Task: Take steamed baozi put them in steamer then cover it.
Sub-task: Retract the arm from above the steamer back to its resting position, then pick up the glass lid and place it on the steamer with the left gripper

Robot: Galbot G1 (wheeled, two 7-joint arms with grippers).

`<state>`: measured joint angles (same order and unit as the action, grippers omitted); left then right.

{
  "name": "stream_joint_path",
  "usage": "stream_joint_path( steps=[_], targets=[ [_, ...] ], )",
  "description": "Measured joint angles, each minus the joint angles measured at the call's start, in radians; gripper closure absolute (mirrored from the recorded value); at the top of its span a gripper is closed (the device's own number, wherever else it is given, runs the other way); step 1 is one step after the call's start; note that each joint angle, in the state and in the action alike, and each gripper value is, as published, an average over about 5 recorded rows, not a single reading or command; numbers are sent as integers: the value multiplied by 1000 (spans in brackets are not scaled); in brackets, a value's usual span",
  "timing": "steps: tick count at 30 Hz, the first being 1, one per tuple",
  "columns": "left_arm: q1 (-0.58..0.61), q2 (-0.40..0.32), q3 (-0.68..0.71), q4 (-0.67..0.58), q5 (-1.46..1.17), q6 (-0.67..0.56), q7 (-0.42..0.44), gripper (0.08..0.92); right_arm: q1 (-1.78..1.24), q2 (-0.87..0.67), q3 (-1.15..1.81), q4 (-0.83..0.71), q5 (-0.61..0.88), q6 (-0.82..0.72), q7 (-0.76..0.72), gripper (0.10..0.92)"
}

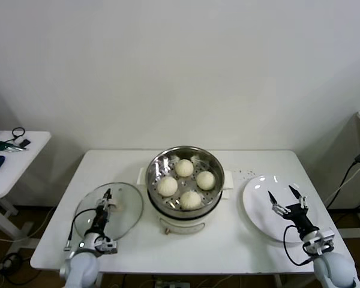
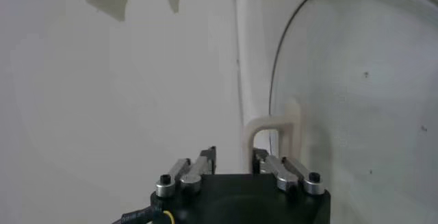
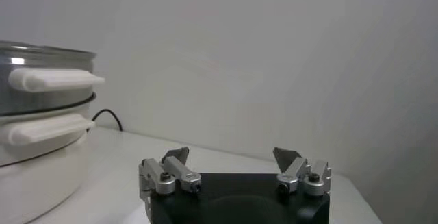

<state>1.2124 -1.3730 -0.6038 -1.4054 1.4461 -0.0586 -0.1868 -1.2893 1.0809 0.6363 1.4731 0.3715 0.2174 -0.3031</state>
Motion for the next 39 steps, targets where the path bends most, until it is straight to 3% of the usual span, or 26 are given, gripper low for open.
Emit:
stream_joint_path(
  steps=[6, 9, 20, 39],
  targets=[
    [10, 3, 1, -17, -19, -3, 3, 804, 12, 2, -6, -20, -16, 6, -5, 203],
    [19, 8, 0, -33, -30, -2, 7, 849, 17, 1, -7, -29, -19, 7, -6, 203],
    [90, 40, -19, -167, -86, 47, 11, 851, 35, -18, -5, -61, -22, 13, -8, 203],
    [289, 164, -31, -586, -188, 312, 37, 851, 138, -87, -75, -153, -14, 9, -7, 203]
  ],
)
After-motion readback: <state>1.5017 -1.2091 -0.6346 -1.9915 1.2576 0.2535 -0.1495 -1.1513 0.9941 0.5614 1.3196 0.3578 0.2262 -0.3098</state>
